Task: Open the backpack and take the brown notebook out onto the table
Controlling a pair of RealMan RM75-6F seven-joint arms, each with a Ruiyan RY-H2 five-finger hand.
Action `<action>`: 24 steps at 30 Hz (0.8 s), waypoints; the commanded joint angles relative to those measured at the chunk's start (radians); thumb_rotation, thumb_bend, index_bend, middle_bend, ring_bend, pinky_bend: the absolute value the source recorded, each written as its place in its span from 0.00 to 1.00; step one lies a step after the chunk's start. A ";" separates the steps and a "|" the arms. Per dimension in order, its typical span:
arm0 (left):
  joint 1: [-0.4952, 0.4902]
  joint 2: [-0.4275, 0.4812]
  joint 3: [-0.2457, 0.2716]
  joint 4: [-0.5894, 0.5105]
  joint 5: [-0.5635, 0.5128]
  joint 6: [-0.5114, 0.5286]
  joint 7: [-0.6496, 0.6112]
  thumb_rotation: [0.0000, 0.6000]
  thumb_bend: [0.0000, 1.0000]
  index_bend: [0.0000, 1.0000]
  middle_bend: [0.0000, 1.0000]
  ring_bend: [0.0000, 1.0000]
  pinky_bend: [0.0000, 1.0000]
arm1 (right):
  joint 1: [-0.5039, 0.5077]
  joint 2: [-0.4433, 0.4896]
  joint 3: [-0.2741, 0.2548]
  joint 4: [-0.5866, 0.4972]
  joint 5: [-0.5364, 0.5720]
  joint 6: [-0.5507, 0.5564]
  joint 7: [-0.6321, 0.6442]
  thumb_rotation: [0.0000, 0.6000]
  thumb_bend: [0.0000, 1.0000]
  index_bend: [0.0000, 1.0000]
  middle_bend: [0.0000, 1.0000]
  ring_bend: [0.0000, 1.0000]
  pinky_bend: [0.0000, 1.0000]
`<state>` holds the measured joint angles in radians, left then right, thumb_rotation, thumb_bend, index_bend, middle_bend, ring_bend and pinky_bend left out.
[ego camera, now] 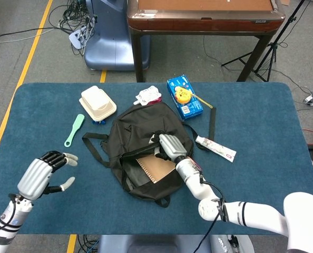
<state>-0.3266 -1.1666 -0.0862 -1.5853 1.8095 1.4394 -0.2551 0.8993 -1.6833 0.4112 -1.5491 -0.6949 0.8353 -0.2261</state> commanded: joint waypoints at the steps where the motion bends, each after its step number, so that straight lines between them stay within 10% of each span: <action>1: -0.072 -0.026 0.019 0.030 0.074 -0.031 -0.051 1.00 0.27 0.46 0.44 0.42 0.35 | 0.041 -0.022 0.040 0.025 0.061 0.018 0.007 1.00 1.00 0.70 0.38 0.12 0.17; 24: -0.410 -0.375 0.053 0.473 0.180 -0.171 -0.133 1.00 0.27 0.42 0.45 0.42 0.38 | 0.277 -0.152 0.174 0.392 0.424 -0.043 -0.016 1.00 1.00 0.70 0.38 0.12 0.17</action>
<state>-0.7050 -1.4976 -0.0475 -1.1695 1.9765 1.2749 -0.3928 1.1641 -1.8278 0.5763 -1.1729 -0.2843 0.8041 -0.2412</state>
